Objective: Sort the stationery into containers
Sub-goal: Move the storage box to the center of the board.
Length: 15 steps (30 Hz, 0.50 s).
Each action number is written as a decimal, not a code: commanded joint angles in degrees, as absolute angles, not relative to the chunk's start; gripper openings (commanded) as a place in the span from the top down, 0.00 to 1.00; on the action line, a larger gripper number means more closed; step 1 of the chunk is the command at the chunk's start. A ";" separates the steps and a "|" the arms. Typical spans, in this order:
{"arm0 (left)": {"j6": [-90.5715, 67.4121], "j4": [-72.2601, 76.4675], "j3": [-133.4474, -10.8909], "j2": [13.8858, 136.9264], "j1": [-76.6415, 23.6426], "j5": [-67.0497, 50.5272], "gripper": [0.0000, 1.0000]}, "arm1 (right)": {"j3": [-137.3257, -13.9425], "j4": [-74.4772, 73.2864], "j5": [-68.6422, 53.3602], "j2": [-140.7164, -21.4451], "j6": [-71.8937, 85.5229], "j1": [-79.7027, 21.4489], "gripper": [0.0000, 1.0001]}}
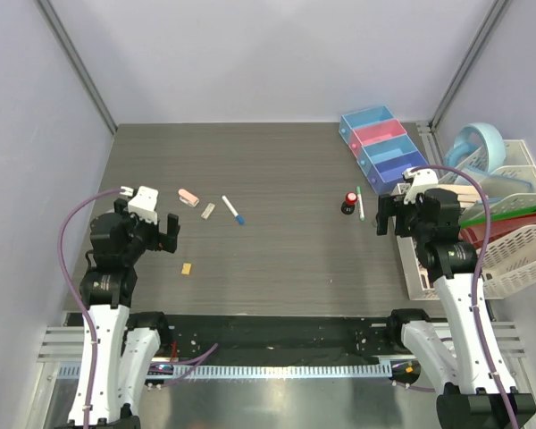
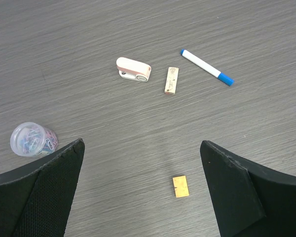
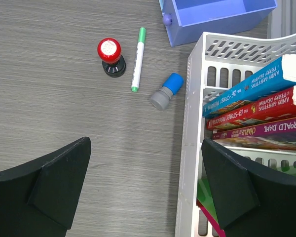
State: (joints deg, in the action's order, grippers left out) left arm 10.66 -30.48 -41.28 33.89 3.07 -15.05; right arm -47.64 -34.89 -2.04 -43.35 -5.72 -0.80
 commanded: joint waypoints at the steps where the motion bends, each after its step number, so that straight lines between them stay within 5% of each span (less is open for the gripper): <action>1: 10.28 -28.13 -40.96 33.93 3.16 -16.08 0.00 | -47.81 -32.70 -2.20 -42.36 -4.83 -0.70 0.00; 15: 10.20 -28.13 -41.13 33.92 3.25 -16.08 0.00 | -47.11 -31.99 -2.90 -40.96 -7.21 -0.79 0.00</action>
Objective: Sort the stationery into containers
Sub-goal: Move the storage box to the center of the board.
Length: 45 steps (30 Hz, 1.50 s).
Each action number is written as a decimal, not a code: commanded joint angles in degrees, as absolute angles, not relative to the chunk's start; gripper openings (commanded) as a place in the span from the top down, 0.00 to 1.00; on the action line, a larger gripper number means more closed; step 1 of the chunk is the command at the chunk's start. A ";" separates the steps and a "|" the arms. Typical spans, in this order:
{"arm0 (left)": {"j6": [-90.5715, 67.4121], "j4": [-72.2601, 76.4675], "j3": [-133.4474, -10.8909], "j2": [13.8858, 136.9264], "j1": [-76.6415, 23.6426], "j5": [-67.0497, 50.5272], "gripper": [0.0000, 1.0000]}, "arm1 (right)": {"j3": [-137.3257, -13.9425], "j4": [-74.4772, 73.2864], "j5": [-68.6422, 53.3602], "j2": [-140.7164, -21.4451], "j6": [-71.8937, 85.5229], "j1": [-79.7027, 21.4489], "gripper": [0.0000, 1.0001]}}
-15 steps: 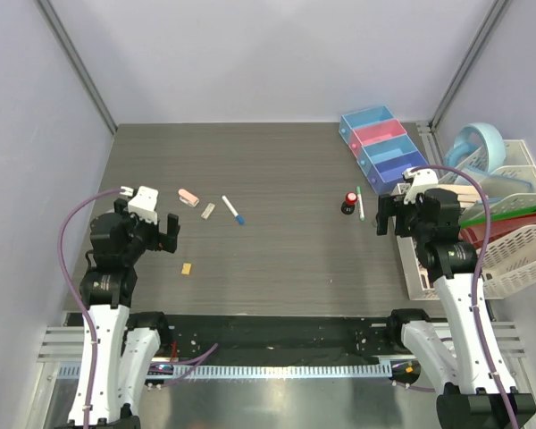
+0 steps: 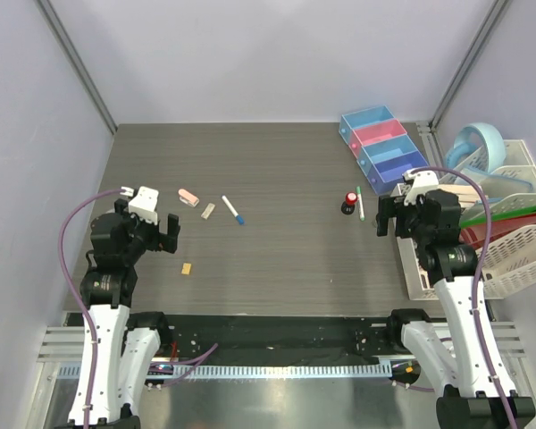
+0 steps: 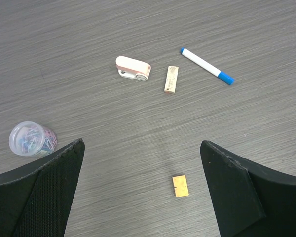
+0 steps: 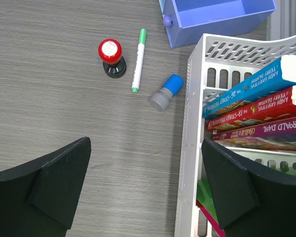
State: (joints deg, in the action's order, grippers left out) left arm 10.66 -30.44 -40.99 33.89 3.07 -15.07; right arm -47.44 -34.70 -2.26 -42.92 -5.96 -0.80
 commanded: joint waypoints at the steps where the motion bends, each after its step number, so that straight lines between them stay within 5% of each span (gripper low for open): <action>1: 10.20 -28.21 -41.31 34.10 3.25 -15.91 0.00 | -47.81 -31.21 -3.34 -41.39 -6.86 -0.79 0.00; 12: 11.34 -30.41 -43.95 35.86 3.08 -14.68 0.00 | -74.85 -26.99 4.38 -73.35 1.65 -0.79 0.07; 29: 19.25 -37.09 -45.08 36.47 3.25 -16.00 0.00 | -99.84 -11.52 11.86 -111.51 17.67 -0.70 0.20; 45: 18.02 -36.83 -46.41 39.46 3.52 -15.29 0.00 | -108.37 -11.78 18.10 -126.65 19.51 -0.70 0.21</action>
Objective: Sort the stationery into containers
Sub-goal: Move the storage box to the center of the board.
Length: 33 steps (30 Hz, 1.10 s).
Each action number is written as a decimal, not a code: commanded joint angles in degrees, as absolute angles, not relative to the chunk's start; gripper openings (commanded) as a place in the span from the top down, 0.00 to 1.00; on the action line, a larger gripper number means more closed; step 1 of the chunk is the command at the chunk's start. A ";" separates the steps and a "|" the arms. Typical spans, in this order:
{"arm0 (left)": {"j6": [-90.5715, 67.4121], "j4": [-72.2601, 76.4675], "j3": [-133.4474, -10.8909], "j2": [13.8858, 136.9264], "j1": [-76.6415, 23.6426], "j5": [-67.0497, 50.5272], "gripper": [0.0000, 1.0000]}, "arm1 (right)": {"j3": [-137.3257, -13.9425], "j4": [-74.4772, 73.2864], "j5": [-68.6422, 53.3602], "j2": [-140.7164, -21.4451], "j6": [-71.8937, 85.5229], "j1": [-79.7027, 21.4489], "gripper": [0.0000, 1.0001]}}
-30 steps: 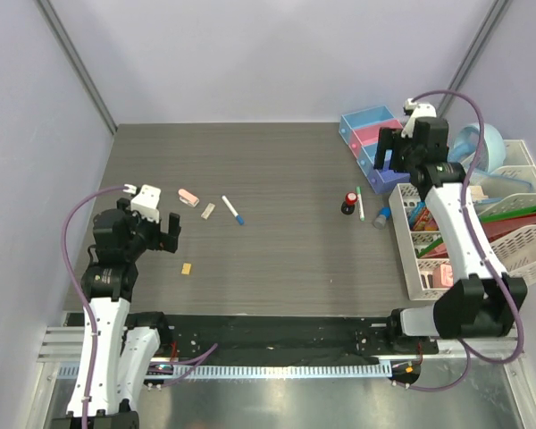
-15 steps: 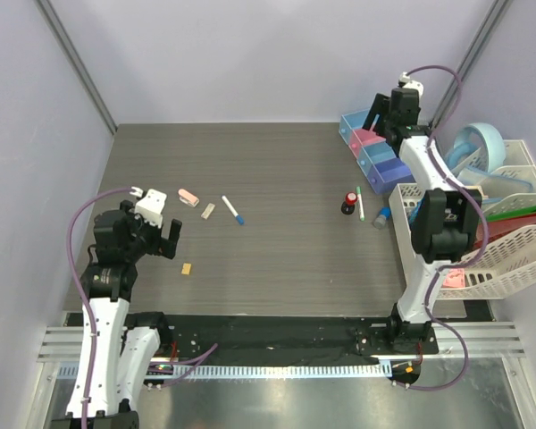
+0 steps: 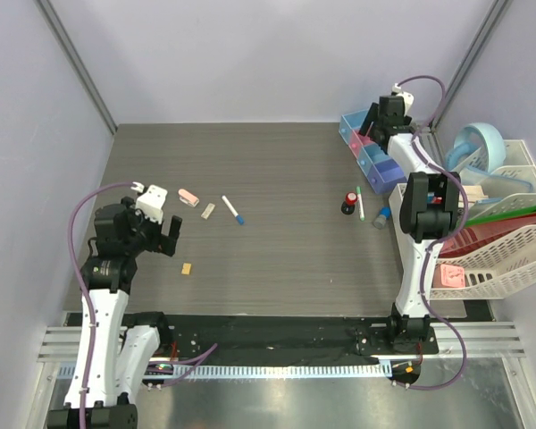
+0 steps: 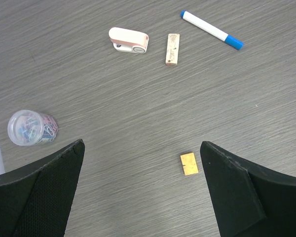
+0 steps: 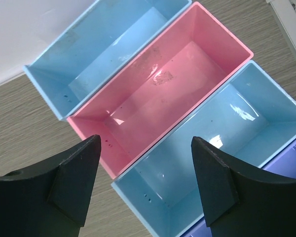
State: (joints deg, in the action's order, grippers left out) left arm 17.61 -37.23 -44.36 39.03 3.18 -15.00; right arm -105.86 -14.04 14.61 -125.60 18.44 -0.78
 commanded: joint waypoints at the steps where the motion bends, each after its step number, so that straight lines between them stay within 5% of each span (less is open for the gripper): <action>1: 18.02 -36.91 -46.58 39.55 3.52 -15.38 0.00 | -108.28 -11.60 18.11 -127.26 19.60 -0.79 0.21; 11: 18.11 -36.65 -47.28 39.46 3.52 -15.56 0.00 | -108.10 -12.57 16.52 -129.90 18.11 -0.79 0.22; 33: 17.67 -36.65 -47.37 38.58 3.43 -16.17 0.00 | -108.46 -14.06 11.96 -131.92 4.49 -10.19 0.44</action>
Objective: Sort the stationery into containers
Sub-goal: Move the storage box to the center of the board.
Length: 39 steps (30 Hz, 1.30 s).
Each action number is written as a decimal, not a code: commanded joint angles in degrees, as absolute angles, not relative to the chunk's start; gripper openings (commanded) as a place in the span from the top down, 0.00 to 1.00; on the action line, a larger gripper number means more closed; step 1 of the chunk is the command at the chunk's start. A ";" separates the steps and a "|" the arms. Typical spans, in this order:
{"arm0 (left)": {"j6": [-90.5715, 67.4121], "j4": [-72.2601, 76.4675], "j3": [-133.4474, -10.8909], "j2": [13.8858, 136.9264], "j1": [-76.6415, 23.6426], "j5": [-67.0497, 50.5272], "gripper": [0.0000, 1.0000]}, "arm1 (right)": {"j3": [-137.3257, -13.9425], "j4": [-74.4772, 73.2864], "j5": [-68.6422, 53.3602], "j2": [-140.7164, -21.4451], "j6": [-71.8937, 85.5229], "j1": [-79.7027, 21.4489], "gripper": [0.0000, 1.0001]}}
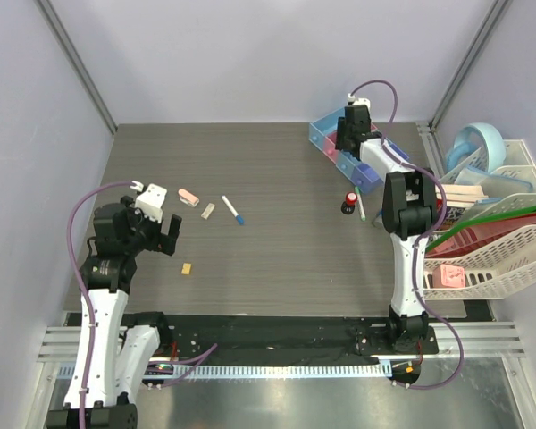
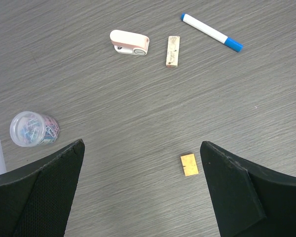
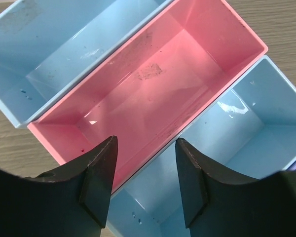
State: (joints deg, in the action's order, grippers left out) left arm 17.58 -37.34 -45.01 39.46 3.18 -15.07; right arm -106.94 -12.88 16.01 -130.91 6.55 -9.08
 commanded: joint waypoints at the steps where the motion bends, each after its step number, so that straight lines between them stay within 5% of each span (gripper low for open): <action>1: 17.75 -36.56 -47.37 38.58 3.43 -16.08 0.00 | -108.54 -14.06 11.26 -131.92 4.13 -10.37 0.45; 39: 17.58 -37.62 -47.37 37.53 3.43 -16.96 0.00 | -103.01 -15.91 5.45 -130.61 -6.33 -24.17 0.45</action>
